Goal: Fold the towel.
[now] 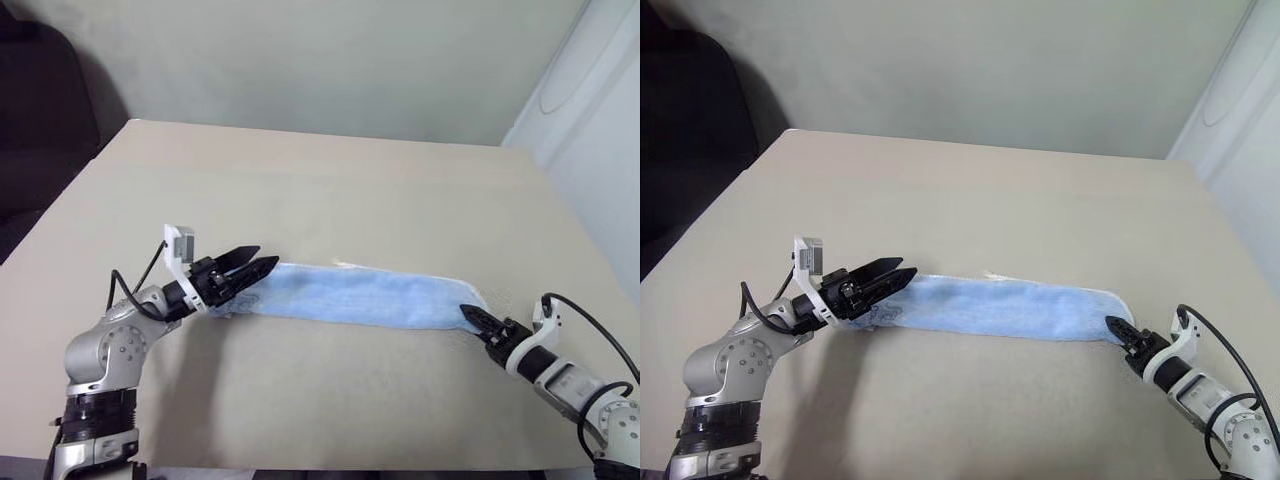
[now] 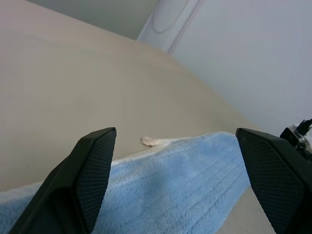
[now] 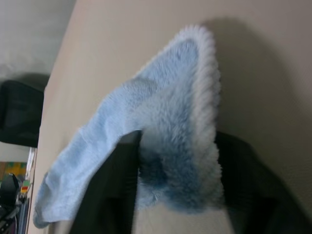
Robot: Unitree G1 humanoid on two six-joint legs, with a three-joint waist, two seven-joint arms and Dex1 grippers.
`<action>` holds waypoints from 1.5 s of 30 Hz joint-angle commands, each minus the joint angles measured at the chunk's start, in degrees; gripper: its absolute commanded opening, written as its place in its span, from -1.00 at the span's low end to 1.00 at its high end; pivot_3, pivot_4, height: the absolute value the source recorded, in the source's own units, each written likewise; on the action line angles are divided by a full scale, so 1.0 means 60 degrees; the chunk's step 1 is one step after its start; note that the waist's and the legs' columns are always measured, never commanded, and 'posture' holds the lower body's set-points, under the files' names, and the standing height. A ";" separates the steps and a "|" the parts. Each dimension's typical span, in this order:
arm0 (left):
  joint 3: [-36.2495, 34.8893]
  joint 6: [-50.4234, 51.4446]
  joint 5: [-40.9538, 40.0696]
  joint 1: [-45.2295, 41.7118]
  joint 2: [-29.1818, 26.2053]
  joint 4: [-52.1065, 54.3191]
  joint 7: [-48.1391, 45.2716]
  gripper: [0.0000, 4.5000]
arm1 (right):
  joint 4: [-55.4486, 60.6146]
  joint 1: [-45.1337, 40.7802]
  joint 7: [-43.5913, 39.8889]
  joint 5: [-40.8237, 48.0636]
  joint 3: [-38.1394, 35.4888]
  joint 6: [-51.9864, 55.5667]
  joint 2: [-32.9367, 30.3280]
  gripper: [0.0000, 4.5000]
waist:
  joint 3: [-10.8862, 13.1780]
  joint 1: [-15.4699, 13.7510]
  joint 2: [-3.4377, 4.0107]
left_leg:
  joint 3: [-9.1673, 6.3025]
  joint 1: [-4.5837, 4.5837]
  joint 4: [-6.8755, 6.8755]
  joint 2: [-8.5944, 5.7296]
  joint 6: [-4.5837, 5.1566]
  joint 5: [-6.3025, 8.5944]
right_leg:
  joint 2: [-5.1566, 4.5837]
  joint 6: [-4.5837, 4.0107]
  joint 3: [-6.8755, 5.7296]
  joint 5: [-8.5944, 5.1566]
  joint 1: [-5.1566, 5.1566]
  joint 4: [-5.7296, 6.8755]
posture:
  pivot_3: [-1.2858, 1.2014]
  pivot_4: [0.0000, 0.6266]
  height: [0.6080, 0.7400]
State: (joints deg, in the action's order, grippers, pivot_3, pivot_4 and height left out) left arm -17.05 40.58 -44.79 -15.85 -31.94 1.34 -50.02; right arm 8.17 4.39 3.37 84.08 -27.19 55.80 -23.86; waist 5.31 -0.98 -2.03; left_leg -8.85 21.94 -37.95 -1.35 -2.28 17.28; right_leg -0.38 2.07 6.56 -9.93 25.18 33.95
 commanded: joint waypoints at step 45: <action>0.0095 -0.0218 -0.0040 0.0052 0.0280 0.0313 0.0096 0.90 | 0.0562 0.0280 -0.0903 -0.0888 -0.0144 -0.0243 -0.0786 -0.99 | 0.0007 -0.0141 0.0010 | -0.0006 0.0007 0.0000 -0.0004 0.0013 0.0008 | -0.0003 0.0010 0.0002 -0.0007 -0.0016 -0.0009 | 0.03 -0.52 1.00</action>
State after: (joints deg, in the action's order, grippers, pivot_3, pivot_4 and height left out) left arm -16.02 40.36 -44.76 -15.30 -30.14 1.34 -49.56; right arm 10.42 5.97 -1.32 78.52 -26.16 54.69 -27.69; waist 5.35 -1.83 -1.97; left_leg -8.89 22.01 -37.96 -1.38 -2.20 17.33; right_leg -0.40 2.14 6.57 -9.97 25.08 33.88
